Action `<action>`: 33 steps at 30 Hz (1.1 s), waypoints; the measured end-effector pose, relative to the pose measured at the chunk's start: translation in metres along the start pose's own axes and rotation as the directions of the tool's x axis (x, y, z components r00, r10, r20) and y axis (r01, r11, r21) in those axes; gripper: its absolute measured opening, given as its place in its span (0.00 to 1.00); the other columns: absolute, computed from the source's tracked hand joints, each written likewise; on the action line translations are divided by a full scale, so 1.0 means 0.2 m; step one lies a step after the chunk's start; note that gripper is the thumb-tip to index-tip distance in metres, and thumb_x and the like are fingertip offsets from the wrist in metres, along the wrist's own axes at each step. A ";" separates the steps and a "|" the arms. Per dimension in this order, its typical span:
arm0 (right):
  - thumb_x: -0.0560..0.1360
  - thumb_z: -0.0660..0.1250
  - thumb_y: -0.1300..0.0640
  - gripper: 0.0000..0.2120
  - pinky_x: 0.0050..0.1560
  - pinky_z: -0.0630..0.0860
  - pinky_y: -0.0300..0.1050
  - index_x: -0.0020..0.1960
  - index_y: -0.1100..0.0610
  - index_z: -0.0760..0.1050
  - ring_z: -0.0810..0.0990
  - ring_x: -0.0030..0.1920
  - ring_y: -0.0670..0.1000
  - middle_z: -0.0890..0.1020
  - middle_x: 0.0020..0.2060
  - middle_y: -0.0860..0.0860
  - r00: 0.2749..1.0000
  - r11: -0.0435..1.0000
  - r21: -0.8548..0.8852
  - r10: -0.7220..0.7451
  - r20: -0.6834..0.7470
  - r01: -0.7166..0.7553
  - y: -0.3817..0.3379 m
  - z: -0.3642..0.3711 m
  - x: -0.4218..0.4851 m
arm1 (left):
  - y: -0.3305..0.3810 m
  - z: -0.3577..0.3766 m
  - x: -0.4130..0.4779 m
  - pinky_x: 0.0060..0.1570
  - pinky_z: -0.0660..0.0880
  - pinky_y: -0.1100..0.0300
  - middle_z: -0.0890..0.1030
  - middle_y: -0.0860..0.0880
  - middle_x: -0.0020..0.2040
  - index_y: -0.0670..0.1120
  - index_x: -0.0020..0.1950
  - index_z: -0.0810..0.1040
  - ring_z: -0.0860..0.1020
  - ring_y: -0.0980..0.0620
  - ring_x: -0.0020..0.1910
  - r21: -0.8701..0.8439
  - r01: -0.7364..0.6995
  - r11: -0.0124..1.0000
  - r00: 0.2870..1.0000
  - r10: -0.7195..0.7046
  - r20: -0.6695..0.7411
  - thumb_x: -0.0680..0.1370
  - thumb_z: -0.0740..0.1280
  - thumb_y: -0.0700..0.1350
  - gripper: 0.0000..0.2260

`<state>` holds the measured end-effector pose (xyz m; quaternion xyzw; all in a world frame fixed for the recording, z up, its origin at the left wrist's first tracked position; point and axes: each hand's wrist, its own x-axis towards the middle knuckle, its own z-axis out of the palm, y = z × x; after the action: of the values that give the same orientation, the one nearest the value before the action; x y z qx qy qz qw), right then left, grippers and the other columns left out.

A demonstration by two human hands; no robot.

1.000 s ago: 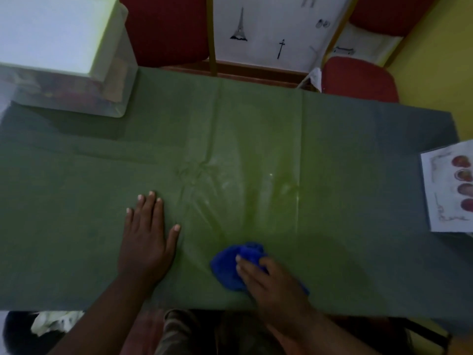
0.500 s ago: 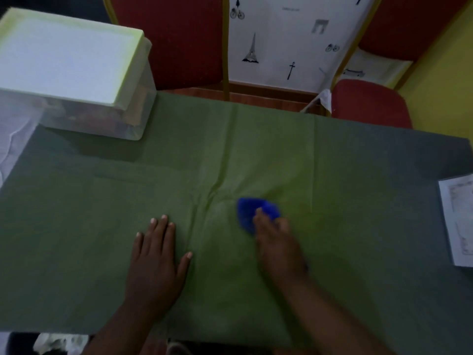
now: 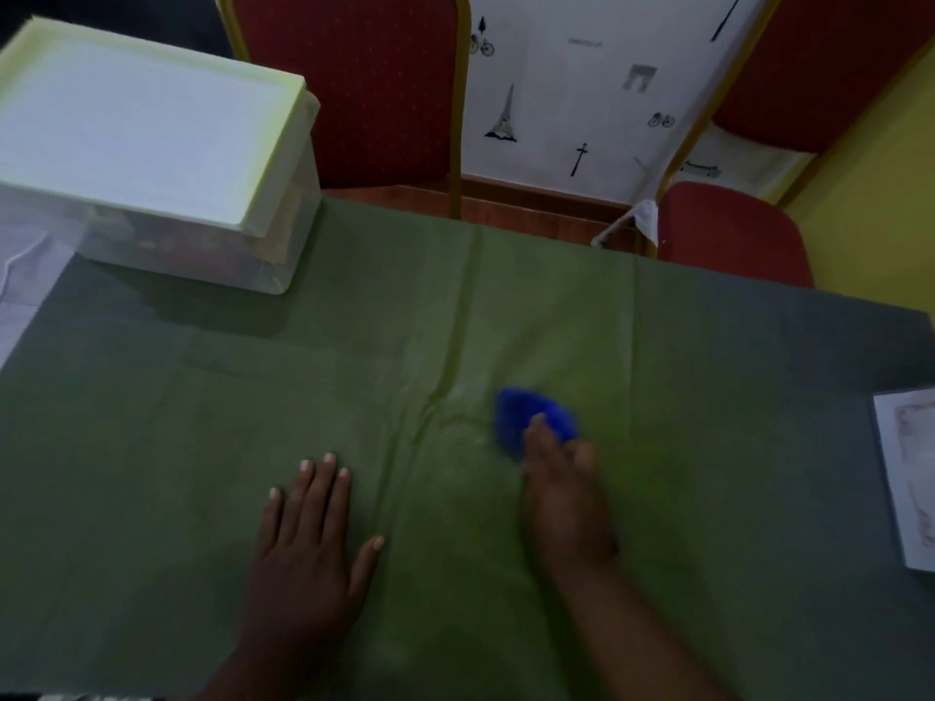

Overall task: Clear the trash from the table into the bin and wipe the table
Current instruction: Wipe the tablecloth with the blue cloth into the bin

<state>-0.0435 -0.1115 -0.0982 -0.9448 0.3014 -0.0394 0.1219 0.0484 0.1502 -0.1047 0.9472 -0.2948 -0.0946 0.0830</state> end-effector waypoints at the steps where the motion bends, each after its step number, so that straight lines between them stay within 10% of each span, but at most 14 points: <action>1: 0.73 0.58 0.28 0.24 0.45 0.77 0.42 0.50 0.46 0.77 0.81 0.43 0.40 0.81 0.40 0.41 0.987 0.984 0.076 -0.159 -0.006 0.159 -0.11 0.06 -0.10 | 0.00 -0.01 0.00 0.73 0.57 0.44 0.61 0.44 0.77 0.42 0.75 0.64 0.57 0.46 0.77 -0.008 0.000 1.000 1.000 0.000 -0.007 0.78 0.51 0.63 0.33; 5: 0.82 0.56 0.44 0.14 0.49 0.77 0.42 0.61 0.45 0.76 0.80 0.46 0.47 0.82 0.54 0.42 0.674 0.683 0.066 -0.729 0.118 0.727 -0.27 0.14 -0.23 | -0.01 -0.08 0.03 0.67 0.62 0.48 0.70 0.46 0.73 0.45 0.69 0.73 0.65 0.47 0.73 -0.040 0.007 0.999 1.000 -0.007 -0.017 0.78 0.51 0.61 0.29; 10: 0.69 0.61 0.25 0.23 0.36 0.74 0.45 0.50 0.42 0.78 0.81 0.38 0.43 0.83 0.39 0.43 0.961 0.953 -0.125 -0.271 0.059 0.277 0.06 -0.05 0.49 | -0.04 -0.19 0.18 0.59 0.67 0.49 0.77 0.47 0.62 0.48 0.60 0.78 0.74 0.42 0.60 -0.062 -0.002 0.998 0.997 -0.002 -0.071 0.76 0.56 0.56 0.20; 13: 0.79 0.56 0.50 0.18 0.56 0.70 0.49 0.67 0.49 0.72 0.74 0.63 0.56 0.75 0.64 0.51 0.998 0.994 -0.096 0.057 -0.032 -0.060 0.17 -0.16 0.88 | -0.09 -0.21 0.31 0.65 0.66 0.48 0.72 0.44 0.70 0.47 0.67 0.73 0.68 0.42 0.69 -0.049 0.065 0.997 0.993 -0.069 -0.095 0.79 0.54 0.57 0.23; 18: 0.78 0.57 0.62 0.18 0.59 0.69 0.49 0.67 0.57 0.72 0.72 0.63 0.58 0.74 0.64 0.58 0.989 0.988 0.061 -0.139 -0.042 0.142 -0.36 0.05 0.78 | -0.22 -0.17 0.44 0.75 0.53 0.45 0.57 0.44 0.79 0.45 0.76 0.61 0.52 0.45 0.78 0.003 0.139 0.990 0.988 -0.139 -0.064 0.80 0.49 0.59 0.29; 25: 0.79 0.59 0.52 0.17 0.50 0.76 0.44 0.62 0.57 0.78 0.78 0.49 0.58 0.80 0.60 0.54 0.531 0.548 0.219 -0.836 0.136 0.807 -0.89 0.22 0.36 | -0.33 -0.14 0.37 0.76 0.51 0.50 0.57 0.43 0.78 0.41 0.77 0.57 0.54 0.48 0.78 -0.201 0.106 0.974 0.978 -0.138 -0.157 0.81 0.50 0.57 0.29; 28: 0.74 0.44 0.39 0.29 0.46 0.66 0.38 0.67 0.46 0.71 0.73 0.52 0.50 0.75 0.56 0.48 0.631 0.630 -0.040 -0.774 0.050 0.776 -0.69 0.21 0.75 | -0.31 -0.13 0.38 0.76 0.50 0.48 0.57 0.42 0.78 0.41 0.77 0.57 0.52 0.46 0.78 -0.112 0.112 0.987 0.986 -0.124 -0.111 0.80 0.48 0.60 0.32; 31: 0.77 0.53 0.43 0.18 0.47 0.67 0.44 0.60 0.49 0.73 0.75 0.53 0.55 0.78 0.57 0.54 0.934 0.920 -0.175 -0.357 -0.011 0.349 -0.44 0.08 1.22 | -0.30 -0.12 0.39 0.76 0.50 0.47 0.56 0.42 0.79 0.41 0.77 0.57 0.50 0.45 0.78 -0.032 0.125 0.992 0.989 -0.127 -0.071 0.80 0.47 0.63 0.33; 33: 0.78 0.58 0.53 0.14 0.57 0.70 0.48 0.61 0.55 0.74 0.72 0.60 0.61 0.77 0.62 0.60 0.984 0.973 -0.168 -0.170 -0.053 0.159 -0.35 0.04 1.38 | -0.31 -0.12 0.39 0.76 0.50 0.46 0.55 0.42 0.79 0.42 0.77 0.56 0.49 0.45 0.79 -0.008 0.128 0.992 0.990 -0.129 -0.056 0.80 0.47 0.64 0.34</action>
<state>0.2221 -0.2148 -0.0888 -0.9715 0.2282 -0.0564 0.0302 0.1504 0.1583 -0.1044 0.9664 -0.2304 -0.0735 0.0871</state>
